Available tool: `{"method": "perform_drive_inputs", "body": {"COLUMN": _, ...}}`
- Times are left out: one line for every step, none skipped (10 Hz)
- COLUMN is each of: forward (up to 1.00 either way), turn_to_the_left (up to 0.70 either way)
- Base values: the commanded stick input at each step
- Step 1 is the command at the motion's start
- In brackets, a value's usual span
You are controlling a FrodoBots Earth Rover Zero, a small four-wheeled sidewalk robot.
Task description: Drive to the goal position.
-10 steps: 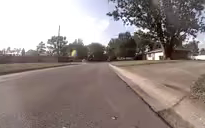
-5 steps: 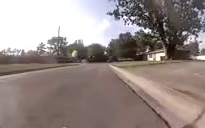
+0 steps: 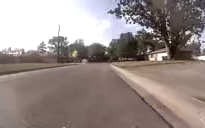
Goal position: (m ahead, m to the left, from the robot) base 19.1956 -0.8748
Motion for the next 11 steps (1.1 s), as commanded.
{"method": "perform_drive_inputs", "body": {"forward": 0.85, "turn_to_the_left": 0.0}}
{"method": "perform_drive_inputs", "body": {"forward": 0.85, "turn_to_the_left": 0.0}}
{"method": "perform_drive_inputs", "body": {"forward": 0.85, "turn_to_the_left": 0.0}}
{"method": "perform_drive_inputs", "body": {"forward": 0.85, "turn_to_the_left": 0.0}}
{"method": "perform_drive_inputs", "body": {"forward": 0.85, "turn_to_the_left": 0.0}}
{"method": "perform_drive_inputs", "body": {"forward": 0.85, "turn_to_the_left": 0.0}}
{"method": "perform_drive_inputs", "body": {"forward": 0.85, "turn_to_the_left": 0.0}}
{"method": "perform_drive_inputs", "body": {"forward": 0.85, "turn_to_the_left": 0.0}}
{"method": "perform_drive_inputs", "body": {"forward": 0.85, "turn_to_the_left": 0.0}}
{"method": "perform_drive_inputs", "body": {"forward": 0.85, "turn_to_the_left": 0.0}}
{"method": "perform_drive_inputs", "body": {"forward": 0.85, "turn_to_the_left": 0.0}}
